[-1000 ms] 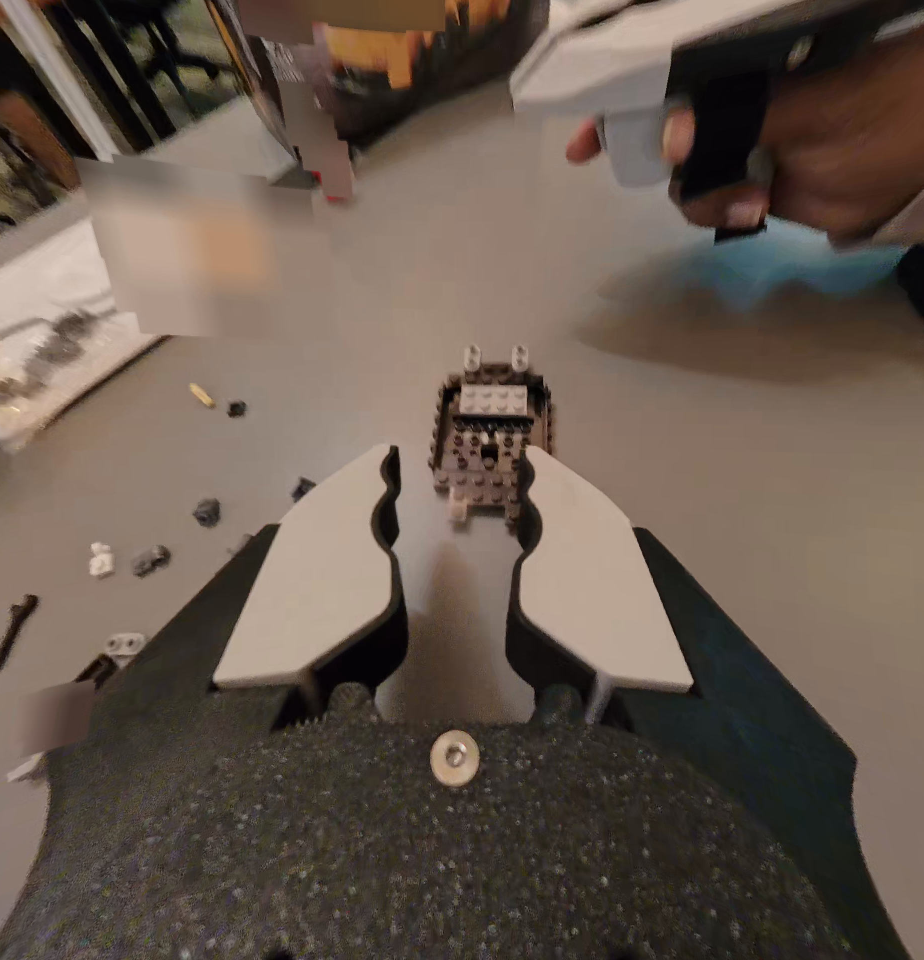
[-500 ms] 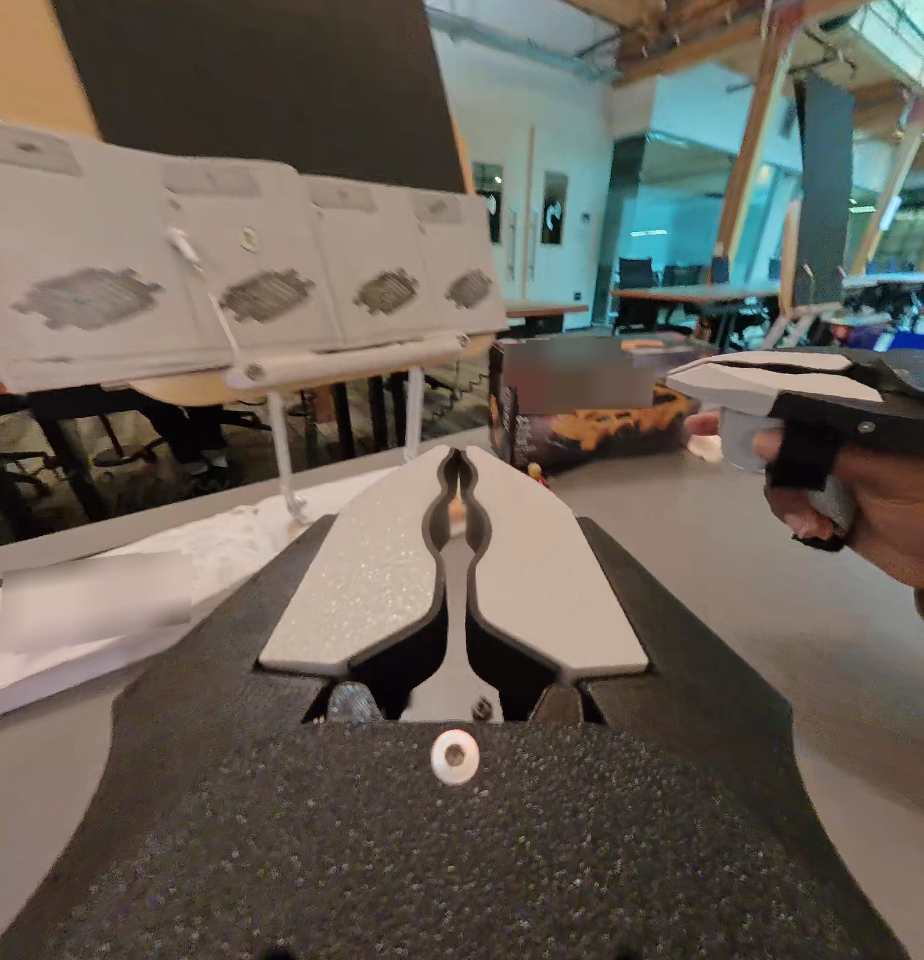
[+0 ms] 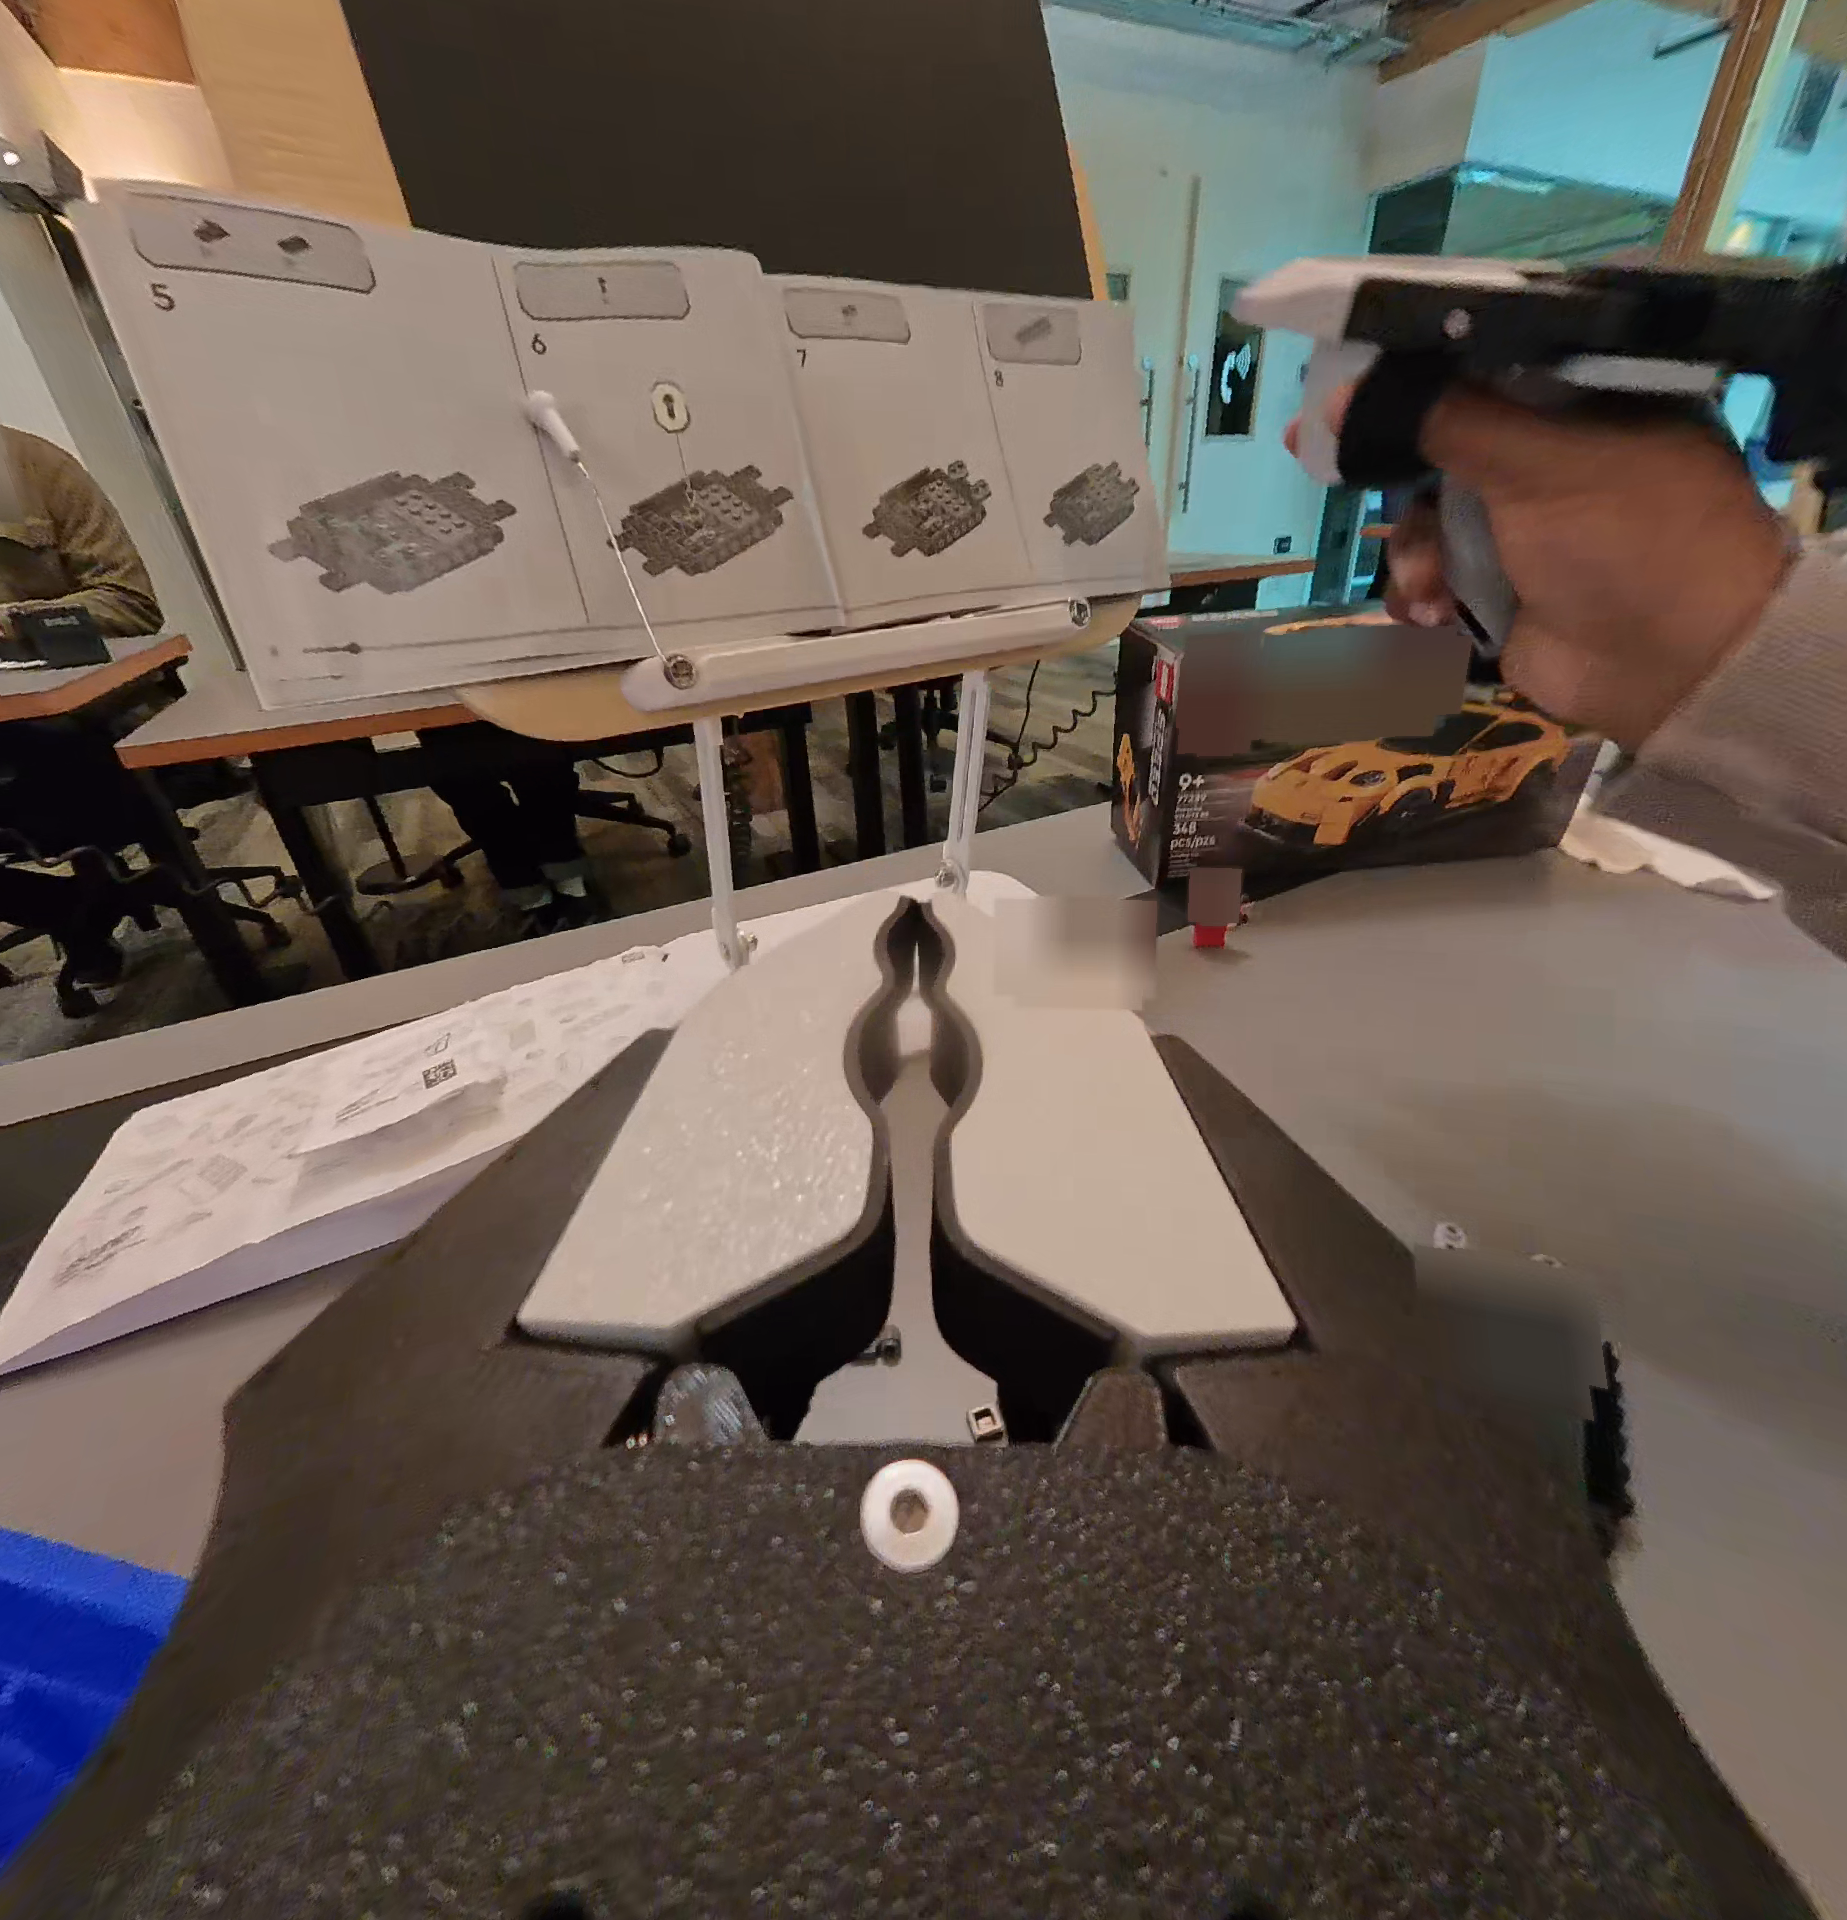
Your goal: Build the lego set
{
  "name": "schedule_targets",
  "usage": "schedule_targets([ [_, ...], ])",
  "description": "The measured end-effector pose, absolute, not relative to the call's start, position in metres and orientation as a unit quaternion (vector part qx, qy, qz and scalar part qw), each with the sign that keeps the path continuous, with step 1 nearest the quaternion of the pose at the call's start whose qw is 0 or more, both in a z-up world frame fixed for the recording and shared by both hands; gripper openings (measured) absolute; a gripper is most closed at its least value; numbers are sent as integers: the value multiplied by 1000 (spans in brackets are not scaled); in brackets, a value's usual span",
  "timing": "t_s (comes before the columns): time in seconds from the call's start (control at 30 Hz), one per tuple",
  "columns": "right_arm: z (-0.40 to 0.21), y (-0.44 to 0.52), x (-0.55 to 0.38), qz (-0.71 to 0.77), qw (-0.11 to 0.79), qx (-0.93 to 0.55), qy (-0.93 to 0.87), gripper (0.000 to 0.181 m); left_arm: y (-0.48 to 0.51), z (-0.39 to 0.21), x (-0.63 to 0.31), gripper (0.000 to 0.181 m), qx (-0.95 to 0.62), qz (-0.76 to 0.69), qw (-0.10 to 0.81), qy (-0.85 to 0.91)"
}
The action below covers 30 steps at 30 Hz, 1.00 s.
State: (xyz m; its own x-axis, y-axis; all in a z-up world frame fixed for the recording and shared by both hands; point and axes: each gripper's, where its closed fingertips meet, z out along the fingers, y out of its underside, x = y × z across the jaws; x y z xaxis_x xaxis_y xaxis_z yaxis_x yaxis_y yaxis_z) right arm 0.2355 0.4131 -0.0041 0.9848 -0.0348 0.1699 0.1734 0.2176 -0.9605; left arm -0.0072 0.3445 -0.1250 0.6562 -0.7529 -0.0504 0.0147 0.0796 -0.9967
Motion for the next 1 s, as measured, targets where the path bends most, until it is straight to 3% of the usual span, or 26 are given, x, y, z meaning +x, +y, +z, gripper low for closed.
schedule_targets([
  [0.33, 0, 481, 255, -75, 773, -629, -43, 0, 343, -142, 4, 0, -616, -254, 666, 336],
  [1.0, -9, 488, 250, -74, 764, -640, -43, 1, 350, -149, 1, 0, -628, -245, 663, 325],
])
